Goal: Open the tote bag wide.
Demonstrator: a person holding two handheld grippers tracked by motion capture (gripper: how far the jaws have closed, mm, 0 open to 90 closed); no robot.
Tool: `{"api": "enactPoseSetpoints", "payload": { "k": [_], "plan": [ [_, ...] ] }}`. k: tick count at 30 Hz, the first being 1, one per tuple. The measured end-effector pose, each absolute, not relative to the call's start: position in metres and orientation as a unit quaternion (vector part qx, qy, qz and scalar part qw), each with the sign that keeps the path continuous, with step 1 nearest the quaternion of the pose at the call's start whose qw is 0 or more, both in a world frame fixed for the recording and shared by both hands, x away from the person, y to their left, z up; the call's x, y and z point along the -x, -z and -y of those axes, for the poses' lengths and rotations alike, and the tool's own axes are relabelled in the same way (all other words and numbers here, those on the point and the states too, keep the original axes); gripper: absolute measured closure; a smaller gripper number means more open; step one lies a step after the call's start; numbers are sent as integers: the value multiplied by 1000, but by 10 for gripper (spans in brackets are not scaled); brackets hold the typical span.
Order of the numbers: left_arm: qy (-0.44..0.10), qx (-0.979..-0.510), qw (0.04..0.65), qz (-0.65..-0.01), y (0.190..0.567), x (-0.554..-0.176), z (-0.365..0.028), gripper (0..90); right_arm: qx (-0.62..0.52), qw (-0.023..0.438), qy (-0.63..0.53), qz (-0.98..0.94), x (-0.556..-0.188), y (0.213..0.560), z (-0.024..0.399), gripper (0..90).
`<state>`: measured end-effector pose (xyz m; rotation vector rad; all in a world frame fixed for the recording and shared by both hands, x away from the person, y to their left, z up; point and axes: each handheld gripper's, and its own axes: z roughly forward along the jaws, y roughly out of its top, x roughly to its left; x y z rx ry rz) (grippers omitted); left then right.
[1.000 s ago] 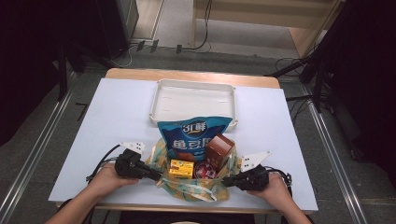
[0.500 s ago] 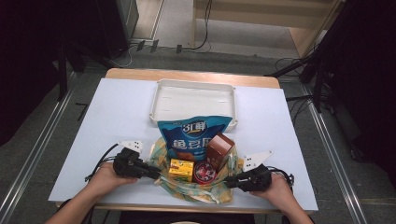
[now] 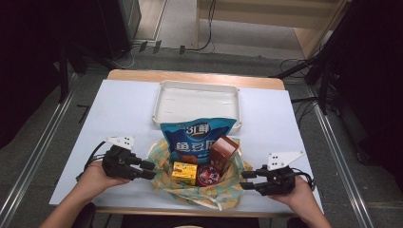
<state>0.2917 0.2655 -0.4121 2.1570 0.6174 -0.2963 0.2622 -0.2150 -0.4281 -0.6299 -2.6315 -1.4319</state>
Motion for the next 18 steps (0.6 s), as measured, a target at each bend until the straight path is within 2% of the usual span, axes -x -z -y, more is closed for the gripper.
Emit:
{"api": "enactPoseSetpoints", "payload": {
  "k": [4,5,6,12,18],
  "plan": [
    [99,-861,429,-255,399,-299,-269,619,222,19,474,852,-268,415,222,680],
    [99,-861,429,-255,399,-299,-269,654,222,19,474,852,-268,415,222,680],
    [92,-858,431,-263,393,-304,-270,697,244,4,475,845,-275,410,224,733],
    [81,-856,434,-271,378,-321,-263,884,277,-7,483,831,-294,403,226,884],
    [86,-855,435,-269,374,-338,-250,900,277,-19,479,833,-316,394,217,900]
  ]
}}
